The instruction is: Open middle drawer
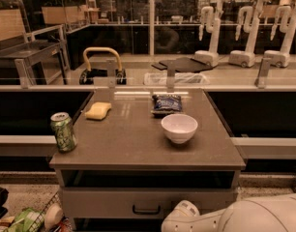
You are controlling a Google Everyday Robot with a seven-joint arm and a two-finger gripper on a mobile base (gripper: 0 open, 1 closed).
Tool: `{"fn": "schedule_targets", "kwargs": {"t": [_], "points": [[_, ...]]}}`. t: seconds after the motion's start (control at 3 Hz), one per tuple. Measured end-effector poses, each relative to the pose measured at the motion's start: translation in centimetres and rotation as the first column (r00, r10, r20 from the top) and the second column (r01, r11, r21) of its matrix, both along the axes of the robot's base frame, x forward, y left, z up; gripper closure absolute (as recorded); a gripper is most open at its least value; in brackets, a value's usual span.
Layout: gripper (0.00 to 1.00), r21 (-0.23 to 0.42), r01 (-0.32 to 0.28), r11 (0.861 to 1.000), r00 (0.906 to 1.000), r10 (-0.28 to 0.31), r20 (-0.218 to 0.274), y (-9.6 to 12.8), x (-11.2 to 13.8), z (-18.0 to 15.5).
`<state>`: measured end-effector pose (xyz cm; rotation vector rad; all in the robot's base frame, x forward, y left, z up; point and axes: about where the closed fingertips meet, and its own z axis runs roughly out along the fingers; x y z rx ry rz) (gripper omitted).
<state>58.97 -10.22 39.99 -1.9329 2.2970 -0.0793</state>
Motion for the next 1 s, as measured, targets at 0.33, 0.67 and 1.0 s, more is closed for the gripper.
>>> {"fn": "schedule_targets", "kwargs": {"t": [0.33, 0.67, 1.0], "points": [[1.00, 0.000, 0.000, 1.000, 1.0000, 0.000, 0.000, 0.00, 0.00, 0.04], [1.00, 0.000, 0.000, 1.000, 1.0000, 0.000, 0.000, 0.00, 0.00, 0.16], [1.00, 0.000, 0.000, 1.000, 1.0000, 0.000, 0.000, 0.00, 0.00, 0.19]]}}
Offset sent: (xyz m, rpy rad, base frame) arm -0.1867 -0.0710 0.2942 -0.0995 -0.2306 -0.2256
